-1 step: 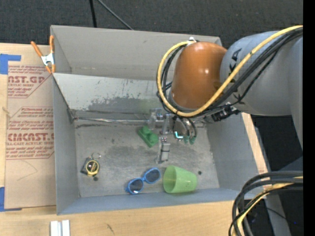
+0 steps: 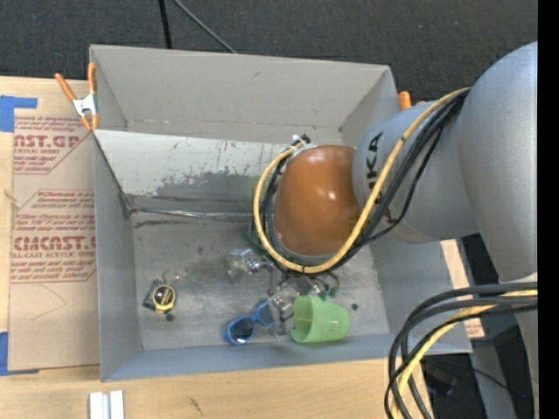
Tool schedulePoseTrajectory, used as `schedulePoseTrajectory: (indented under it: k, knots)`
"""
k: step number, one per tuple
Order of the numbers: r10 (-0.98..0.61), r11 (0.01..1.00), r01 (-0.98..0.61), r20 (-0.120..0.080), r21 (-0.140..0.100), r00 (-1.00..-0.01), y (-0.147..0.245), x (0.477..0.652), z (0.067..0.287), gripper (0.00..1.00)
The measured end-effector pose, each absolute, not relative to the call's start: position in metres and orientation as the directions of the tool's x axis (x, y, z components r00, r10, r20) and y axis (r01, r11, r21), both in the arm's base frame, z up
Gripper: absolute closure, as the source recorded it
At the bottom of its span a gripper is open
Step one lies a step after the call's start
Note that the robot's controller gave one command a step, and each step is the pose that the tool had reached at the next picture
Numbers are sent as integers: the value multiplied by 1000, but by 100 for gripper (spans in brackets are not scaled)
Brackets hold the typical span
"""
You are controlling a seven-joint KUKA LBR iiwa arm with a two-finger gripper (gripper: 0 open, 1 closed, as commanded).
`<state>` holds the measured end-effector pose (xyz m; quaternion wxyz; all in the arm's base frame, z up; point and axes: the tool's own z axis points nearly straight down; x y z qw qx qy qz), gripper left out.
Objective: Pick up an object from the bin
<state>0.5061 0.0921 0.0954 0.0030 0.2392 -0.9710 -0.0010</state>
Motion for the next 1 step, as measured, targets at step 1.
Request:
schedulePoseTrajectory:
  k: [1]
  knots:
    - [-462, 887, -462, 0, 2, -887, 92, 508, 97, 100]
